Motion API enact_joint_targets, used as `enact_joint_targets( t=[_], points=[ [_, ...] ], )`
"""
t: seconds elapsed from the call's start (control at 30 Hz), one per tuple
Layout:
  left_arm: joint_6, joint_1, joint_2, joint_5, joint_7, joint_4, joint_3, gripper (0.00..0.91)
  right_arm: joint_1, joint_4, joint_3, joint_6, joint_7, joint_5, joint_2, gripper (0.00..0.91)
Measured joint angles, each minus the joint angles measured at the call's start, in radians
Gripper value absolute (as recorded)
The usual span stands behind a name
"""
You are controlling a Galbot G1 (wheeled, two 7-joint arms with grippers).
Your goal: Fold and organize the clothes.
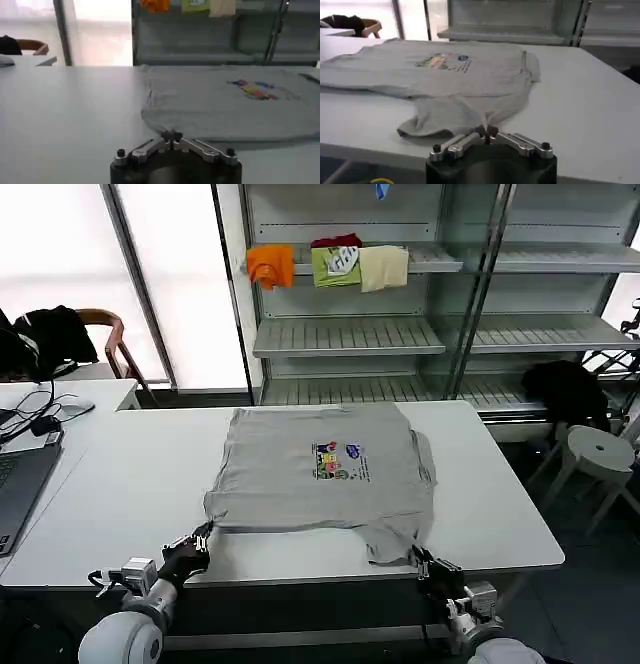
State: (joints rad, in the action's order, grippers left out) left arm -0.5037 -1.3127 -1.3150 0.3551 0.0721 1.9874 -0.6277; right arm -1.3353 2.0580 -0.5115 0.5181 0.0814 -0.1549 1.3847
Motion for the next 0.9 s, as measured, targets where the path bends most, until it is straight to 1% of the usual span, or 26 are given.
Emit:
enact_joint_targets(
  t=[0.17, 0.37, 0.67, 0.9],
  points=[
    [0.014, 0.068, -0.019, 0.064, -0.023, -0.029, 0.005, 0.000, 0.112, -0.057, 0.012, 0.006, -0.016, -0.009, 0.020, 0.000],
    [0.030, 0.166, -0.039, 0.113, -0.052, -0.085, 0.012, 0.000, 0.266, -0.155, 0.027, 0.010, -0.019, -0.007, 0.047, 0.000],
    [0.045, 0.311, -0.051, 0.121, -0.072, -0.211, 0.032, 0.000, 0.457, -0.334, 0.036, -0.001, -0.006, 0.015, 0.093, 0.000],
    [0.061, 0.387, -0.057, 0.102, -0.071, -0.305, 0.045, 0.010, 0.566, -0.473, 0.042, -0.018, 0.008, 0.041, 0.120, 0.000]
  ],
)
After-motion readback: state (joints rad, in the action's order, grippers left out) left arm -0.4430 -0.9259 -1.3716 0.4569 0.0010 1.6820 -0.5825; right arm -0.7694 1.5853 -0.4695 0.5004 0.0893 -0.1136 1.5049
